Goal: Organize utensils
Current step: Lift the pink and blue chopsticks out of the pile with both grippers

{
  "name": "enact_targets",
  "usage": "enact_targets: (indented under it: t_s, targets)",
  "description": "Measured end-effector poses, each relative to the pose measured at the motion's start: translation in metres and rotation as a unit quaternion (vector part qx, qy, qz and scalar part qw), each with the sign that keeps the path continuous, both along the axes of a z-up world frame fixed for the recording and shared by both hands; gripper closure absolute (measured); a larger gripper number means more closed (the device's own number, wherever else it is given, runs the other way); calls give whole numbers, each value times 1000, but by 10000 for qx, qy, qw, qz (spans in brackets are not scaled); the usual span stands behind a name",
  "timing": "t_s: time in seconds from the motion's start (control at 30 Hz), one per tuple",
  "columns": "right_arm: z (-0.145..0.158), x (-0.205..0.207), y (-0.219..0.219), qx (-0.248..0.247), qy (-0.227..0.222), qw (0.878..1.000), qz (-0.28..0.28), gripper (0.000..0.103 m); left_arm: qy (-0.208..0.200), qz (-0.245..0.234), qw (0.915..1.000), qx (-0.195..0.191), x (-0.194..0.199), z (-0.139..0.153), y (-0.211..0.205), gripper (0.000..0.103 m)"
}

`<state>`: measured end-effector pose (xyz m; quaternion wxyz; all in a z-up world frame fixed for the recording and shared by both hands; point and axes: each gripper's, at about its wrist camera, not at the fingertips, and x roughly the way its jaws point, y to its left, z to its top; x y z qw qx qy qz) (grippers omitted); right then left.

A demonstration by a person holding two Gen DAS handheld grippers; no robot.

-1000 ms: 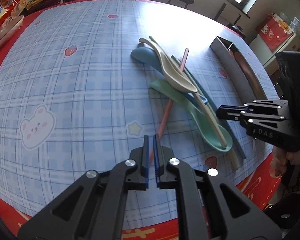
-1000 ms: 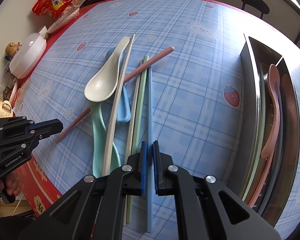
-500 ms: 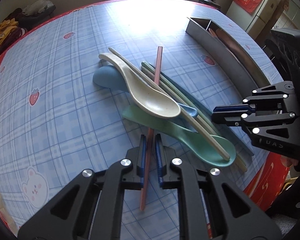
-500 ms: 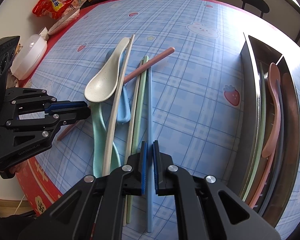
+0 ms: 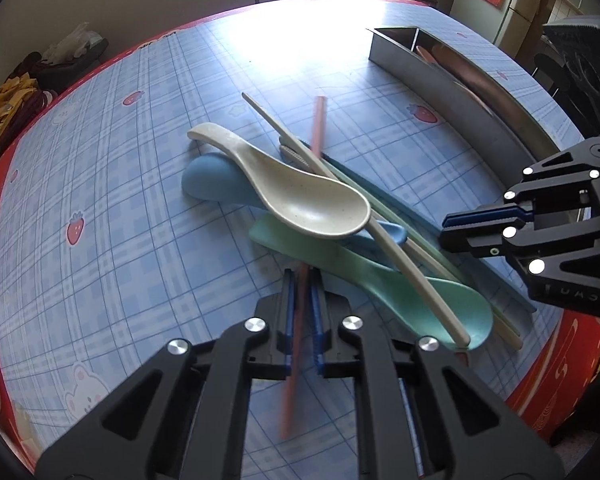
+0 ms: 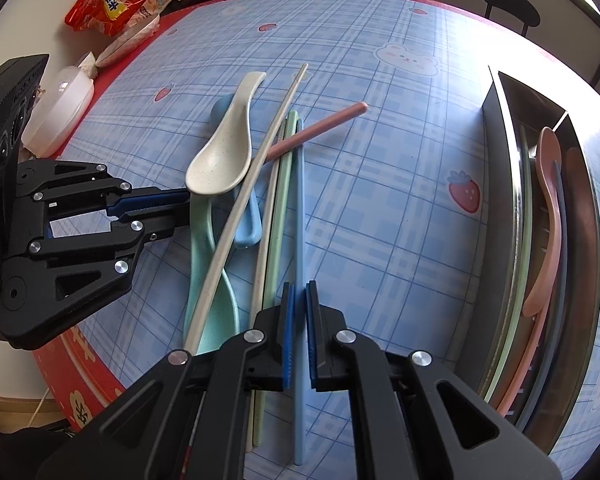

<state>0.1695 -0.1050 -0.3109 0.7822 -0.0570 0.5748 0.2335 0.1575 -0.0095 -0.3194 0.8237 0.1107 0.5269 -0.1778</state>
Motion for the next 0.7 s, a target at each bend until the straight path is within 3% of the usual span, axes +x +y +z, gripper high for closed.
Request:
enact_targets:
  t_s: [0.33, 0.53, 0.6, 0.7]
  targets:
    - [0, 1, -1, 27, 38, 10000, -12, 97, 212, 655, 9976, 86, -31, 17, 38, 93]
    - [-1, 2, 0, 11, 63, 10000, -32, 97, 577, 1127, 9902, -585, -49, 27, 65, 93]
    - [-1, 3, 0, 12, 74, 10000, -38, 97, 561, 1333, 9864, -776, -53, 33, 73, 93]
    - [-1, 4, -1, 29, 81, 10000, -50, 97, 347, 1560, 9844, -738, -60, 45, 80, 93]
